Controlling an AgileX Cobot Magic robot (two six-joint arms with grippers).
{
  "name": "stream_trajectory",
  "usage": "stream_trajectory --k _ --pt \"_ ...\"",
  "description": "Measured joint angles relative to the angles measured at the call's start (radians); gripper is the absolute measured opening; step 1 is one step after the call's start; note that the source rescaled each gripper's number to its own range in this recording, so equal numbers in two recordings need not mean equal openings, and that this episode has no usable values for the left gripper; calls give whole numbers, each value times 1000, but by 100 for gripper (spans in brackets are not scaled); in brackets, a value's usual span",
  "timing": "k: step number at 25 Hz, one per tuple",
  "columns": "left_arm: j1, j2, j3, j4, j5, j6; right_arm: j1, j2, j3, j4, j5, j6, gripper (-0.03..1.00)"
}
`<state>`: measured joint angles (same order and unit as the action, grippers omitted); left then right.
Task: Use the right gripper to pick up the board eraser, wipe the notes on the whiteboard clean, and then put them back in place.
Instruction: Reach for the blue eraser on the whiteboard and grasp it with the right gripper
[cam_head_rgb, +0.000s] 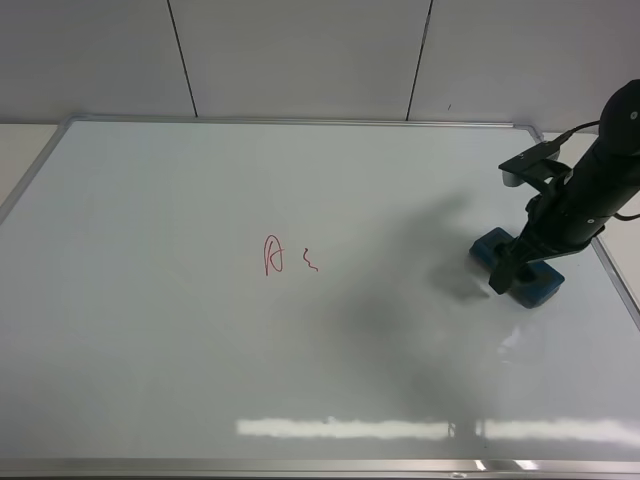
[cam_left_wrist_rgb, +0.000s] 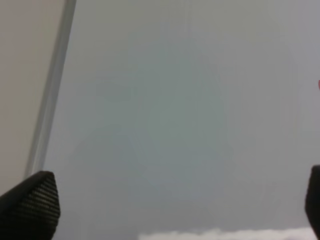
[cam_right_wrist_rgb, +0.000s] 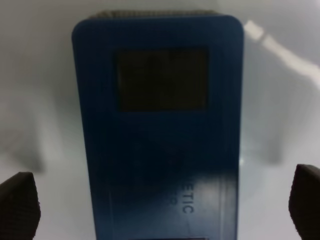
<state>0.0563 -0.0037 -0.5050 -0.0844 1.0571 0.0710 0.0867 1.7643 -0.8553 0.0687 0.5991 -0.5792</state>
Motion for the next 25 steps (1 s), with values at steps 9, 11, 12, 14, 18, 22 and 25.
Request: stream_trajectory --k 9,11,12,14,18,22,25 --pt "0 0 0 0 0 0 0 16 0 17 0 -44 100" --pt "0 0 0 0 0 0 0 16 0 17 0 -46 92" --pt "0 0 0 0 0 0 0 16 0 17 0 -46 70" --pt "0 0 0 0 0 0 0 16 -5 18 12 -40 0" --pt "0 0 0 0 0 0 0 16 -33 17 32 13 6" --pt "0 0 0 0 0 0 0 16 -53 4 51 40 6" --pt "0 0 0 0 0 0 0 16 -53 -4 56 50 6"
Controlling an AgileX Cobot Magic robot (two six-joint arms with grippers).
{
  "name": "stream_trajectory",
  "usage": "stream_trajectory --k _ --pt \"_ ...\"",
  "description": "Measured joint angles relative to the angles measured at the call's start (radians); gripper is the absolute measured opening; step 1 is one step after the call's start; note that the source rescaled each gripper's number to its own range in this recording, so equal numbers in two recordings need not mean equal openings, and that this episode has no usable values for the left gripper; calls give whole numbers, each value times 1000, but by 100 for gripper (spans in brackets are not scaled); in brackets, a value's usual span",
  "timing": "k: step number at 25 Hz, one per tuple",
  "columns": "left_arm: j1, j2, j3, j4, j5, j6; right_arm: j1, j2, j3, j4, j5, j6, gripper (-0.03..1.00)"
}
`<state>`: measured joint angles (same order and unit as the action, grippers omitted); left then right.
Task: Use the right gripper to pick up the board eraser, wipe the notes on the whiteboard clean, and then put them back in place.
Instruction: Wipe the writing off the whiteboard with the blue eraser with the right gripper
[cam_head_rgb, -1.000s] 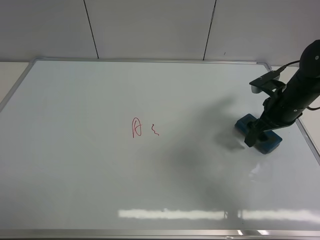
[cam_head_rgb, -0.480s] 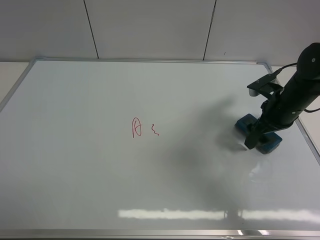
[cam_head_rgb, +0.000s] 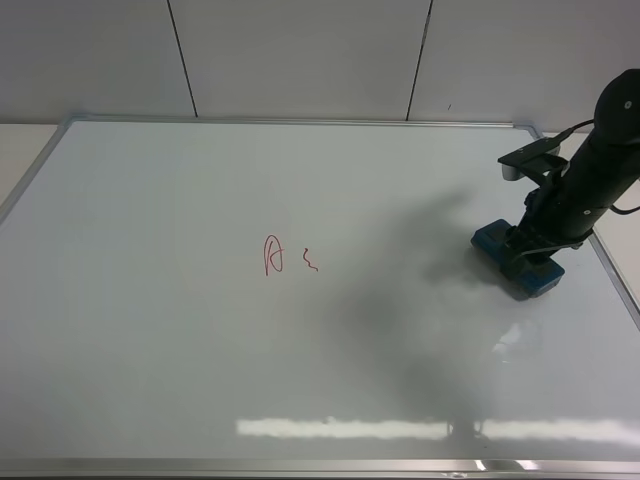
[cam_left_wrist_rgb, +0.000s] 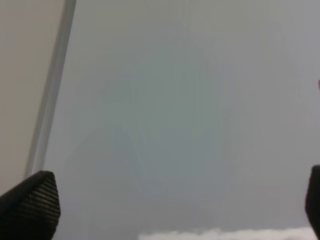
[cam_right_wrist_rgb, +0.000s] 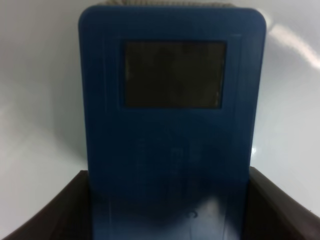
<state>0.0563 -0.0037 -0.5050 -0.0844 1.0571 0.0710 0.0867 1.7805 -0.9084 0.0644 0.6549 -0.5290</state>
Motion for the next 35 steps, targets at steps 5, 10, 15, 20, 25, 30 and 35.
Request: stream_trajectory --k 5,10,15,20,25,30,35 --pt "0 0 0 0 0 0 8 0 0 -3 16 18 6" --pt "0 0 0 0 0 0 76 0 0 -6 20 25 6" --pt "0 0 0 0 0 0 202 0 -19 20 -8 79 6" --pt "0 0 0 0 0 0 360 1 -114 -7 29 200 6" --pt "0 0 0 0 0 0 447 1 -204 -33 65 243 6" --pt "0 0 0 0 0 0 526 27 -309 -44 143 243 6" --pt "0 0 0 0 0 0 580 98 -381 -50 218 220 6"
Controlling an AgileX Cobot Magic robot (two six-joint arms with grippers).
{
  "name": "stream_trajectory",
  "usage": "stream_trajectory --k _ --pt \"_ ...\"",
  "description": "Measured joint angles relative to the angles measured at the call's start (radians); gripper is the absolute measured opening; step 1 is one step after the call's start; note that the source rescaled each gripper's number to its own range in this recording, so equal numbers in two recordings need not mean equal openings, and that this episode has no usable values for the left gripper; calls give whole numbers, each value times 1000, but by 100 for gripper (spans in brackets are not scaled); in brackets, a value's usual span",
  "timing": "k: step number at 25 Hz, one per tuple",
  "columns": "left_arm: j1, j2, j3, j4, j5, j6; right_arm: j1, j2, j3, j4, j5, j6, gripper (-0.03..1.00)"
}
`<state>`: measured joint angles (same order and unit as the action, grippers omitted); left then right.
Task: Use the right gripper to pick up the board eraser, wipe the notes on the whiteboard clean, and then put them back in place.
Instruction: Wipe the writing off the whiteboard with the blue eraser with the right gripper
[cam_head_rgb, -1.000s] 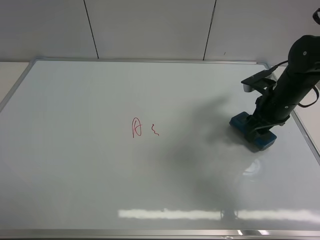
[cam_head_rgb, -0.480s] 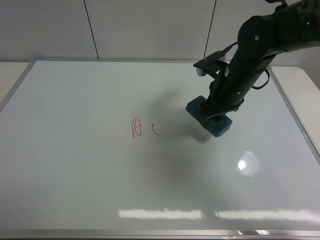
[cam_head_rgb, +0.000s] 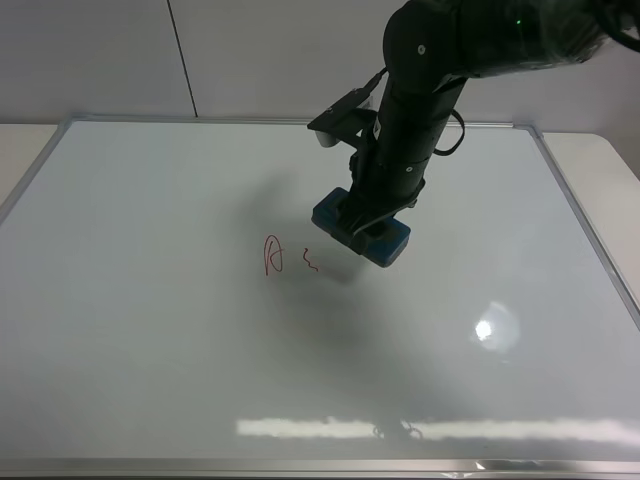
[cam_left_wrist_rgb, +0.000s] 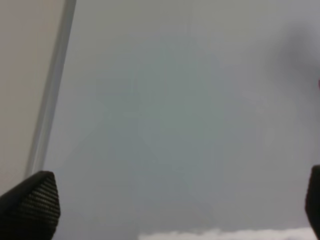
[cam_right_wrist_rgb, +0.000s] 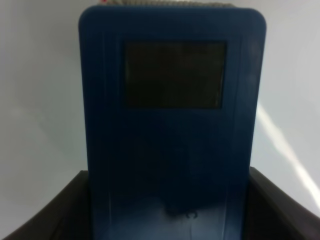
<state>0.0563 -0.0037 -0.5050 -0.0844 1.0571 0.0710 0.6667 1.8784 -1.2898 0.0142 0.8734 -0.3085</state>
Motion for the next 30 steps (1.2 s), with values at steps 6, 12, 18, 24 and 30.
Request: stream_trajectory --k 6,12,18,24,30 --pt "0 0 0 0 0 0 50 88 -102 0 24 -5 6" --pt "0 0 0 0 0 0 79 203 -258 8 79 -9 6" --pt "0 0 0 0 0 0 82 295 -345 23 124 -23 6" --pt "0 0 0 0 0 0 83 353 -363 22 128 -30 6" --pt "0 0 0 0 0 0 83 395 -396 22 151 -41 6"
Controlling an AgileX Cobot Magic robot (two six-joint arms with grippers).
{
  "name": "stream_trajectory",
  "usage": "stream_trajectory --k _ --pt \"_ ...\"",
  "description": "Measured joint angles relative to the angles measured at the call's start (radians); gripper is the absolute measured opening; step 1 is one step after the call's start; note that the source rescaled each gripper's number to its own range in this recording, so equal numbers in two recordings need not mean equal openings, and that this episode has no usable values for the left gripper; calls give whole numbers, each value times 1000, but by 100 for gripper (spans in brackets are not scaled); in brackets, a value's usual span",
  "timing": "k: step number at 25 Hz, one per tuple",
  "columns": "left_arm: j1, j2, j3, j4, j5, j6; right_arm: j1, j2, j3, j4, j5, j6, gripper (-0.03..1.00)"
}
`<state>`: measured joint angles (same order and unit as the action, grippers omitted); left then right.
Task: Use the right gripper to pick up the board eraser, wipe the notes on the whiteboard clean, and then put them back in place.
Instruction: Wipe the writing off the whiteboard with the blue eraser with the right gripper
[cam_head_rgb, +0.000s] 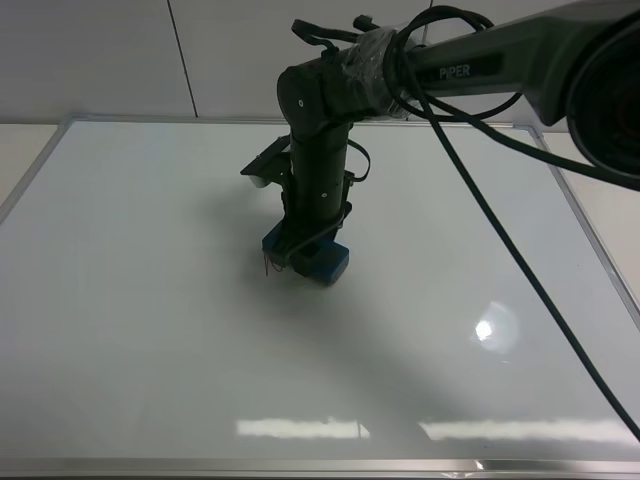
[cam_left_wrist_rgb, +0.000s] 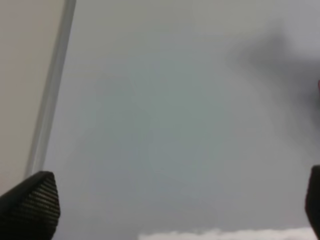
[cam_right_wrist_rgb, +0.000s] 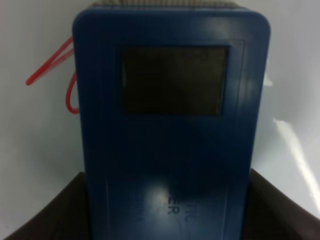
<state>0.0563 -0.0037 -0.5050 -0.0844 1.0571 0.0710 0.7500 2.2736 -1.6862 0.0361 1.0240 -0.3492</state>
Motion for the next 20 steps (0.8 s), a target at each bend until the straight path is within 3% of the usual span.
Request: stream_trajectory --k 9,20 --pt "0 0 0 0 0 0 35 40 -64 -29 45 -22 6" --pt "0 0 0 0 0 0 222 48 -69 1 -18 -74 6"
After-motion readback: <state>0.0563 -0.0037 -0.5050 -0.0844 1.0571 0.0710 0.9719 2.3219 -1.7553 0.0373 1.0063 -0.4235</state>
